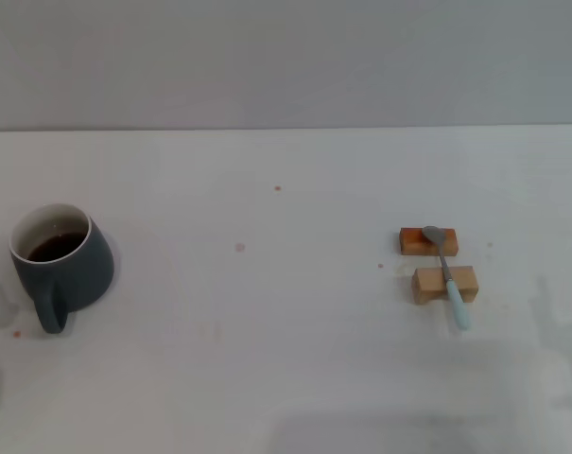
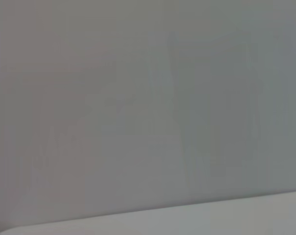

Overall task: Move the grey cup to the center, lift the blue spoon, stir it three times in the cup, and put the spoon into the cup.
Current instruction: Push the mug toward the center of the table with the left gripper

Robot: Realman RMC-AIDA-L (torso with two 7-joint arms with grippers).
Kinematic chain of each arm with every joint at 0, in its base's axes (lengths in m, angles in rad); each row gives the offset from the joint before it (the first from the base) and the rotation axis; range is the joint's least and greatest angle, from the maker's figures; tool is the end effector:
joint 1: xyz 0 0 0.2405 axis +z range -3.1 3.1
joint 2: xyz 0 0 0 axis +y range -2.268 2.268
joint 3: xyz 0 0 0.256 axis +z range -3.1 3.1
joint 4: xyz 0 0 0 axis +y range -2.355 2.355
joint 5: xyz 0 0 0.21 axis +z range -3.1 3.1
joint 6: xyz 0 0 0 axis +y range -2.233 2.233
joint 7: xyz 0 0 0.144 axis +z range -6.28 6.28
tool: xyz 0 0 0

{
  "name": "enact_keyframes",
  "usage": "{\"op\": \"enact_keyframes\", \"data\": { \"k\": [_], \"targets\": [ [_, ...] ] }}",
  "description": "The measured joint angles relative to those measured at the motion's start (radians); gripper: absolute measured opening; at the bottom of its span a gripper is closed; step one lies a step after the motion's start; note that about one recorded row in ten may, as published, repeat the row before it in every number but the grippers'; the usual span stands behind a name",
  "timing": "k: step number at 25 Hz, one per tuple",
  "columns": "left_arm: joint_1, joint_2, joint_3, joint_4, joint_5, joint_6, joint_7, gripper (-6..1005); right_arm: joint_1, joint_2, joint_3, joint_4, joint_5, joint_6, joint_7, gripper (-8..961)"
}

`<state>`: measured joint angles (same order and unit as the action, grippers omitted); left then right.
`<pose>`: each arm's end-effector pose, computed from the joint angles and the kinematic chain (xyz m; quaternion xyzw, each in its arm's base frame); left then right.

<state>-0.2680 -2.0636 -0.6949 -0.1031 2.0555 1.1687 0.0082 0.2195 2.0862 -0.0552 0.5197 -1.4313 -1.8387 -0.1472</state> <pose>-0.4014 0.2626 0.0031 -0.6668 -0.2556 -0.1684 0.6795 0.2866 0.2007 -0.0301 -0.5850 0.1812 0.4248 0.6667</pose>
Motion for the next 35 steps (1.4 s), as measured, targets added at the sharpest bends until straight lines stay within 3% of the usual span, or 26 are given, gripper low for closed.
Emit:
{"op": "enact_keyframes", "data": {
  "k": [15, 28, 35],
  "targets": [
    [-0.042, -0.005, 0.053, -0.016, 0.025, -0.029, 0.021, -2, -0.004, 0.001, 0.000, 0.013, 0.000, -0.003, 0.000, 739],
    [-0.043, -0.007, 0.203, -0.090, 0.027, -0.028, 0.019, -2, -0.006, 0.002, -0.014, 0.027, -0.001, -0.023, 0.000, 739],
    [-0.038, -0.004, 0.204, -0.073, 0.019, -0.023, 0.020, -2, -0.013, 0.002, -0.025, 0.029, -0.001, -0.043, 0.000, 740]
  ]
}}
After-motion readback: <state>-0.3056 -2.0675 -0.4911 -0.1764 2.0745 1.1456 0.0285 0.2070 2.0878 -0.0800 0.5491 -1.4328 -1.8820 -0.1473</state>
